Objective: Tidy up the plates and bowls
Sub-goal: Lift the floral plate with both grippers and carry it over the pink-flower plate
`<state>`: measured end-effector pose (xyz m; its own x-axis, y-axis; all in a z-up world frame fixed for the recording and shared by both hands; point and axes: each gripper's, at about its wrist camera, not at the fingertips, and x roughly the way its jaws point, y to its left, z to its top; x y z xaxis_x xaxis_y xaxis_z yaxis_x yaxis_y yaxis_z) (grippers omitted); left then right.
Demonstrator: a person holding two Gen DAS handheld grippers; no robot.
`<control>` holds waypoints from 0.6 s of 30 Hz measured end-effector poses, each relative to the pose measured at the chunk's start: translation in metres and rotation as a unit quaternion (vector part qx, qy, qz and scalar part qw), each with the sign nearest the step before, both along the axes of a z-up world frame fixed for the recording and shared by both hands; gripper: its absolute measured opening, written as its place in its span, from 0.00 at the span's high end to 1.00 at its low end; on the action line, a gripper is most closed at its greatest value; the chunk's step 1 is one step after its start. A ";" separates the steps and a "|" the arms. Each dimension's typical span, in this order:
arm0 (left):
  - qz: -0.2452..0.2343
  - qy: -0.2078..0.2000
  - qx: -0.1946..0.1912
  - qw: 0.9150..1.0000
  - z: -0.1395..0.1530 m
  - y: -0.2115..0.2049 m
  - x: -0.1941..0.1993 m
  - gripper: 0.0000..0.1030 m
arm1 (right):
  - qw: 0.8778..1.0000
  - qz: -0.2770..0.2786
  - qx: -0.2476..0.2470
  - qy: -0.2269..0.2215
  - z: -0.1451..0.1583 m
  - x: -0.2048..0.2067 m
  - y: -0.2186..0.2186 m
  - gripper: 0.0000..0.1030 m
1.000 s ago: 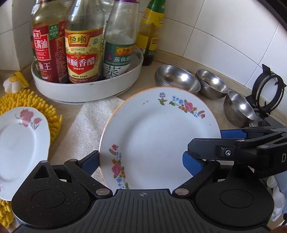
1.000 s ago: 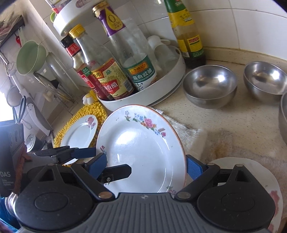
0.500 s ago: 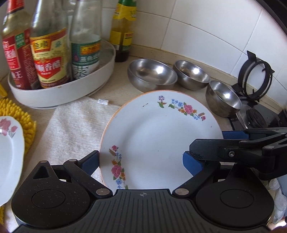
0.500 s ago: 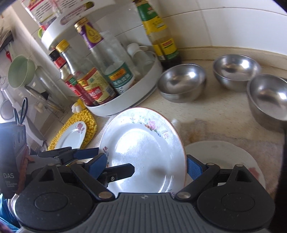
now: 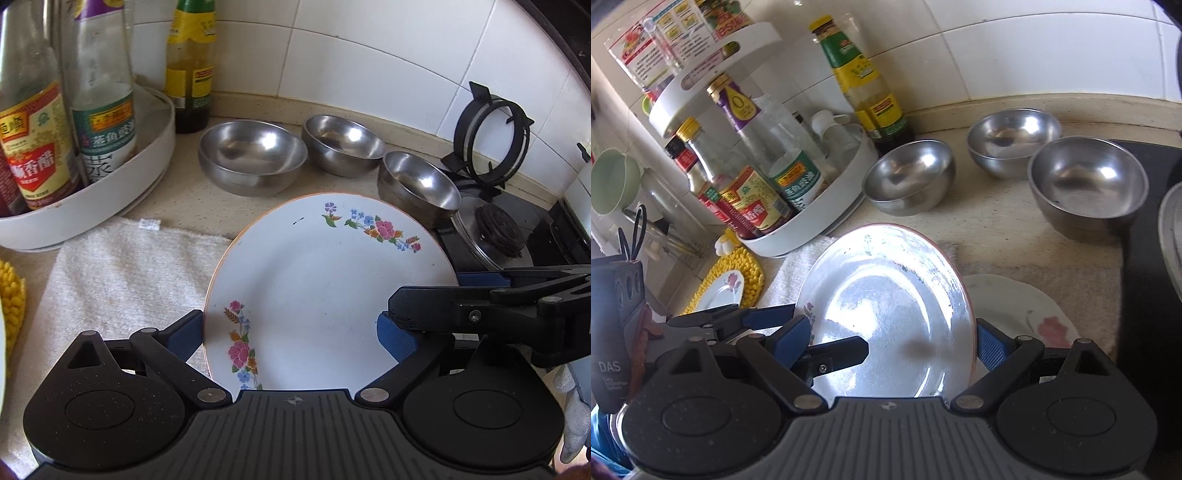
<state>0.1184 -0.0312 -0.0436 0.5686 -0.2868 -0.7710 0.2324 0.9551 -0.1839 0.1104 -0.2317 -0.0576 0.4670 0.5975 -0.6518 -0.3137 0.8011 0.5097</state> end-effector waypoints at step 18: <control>-0.065 0.009 0.006 0.998 -0.016 -0.044 0.002 0.03 | 0.997 -0.069 0.001 0.032 -0.021 -0.017 -0.045 0.07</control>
<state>0.1208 -0.0753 -0.0596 0.5130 -0.3474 -0.7850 0.3506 0.9195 -0.1778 0.0935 -0.2764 -0.0788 0.5022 0.5311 -0.6824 -0.1666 0.8338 0.5263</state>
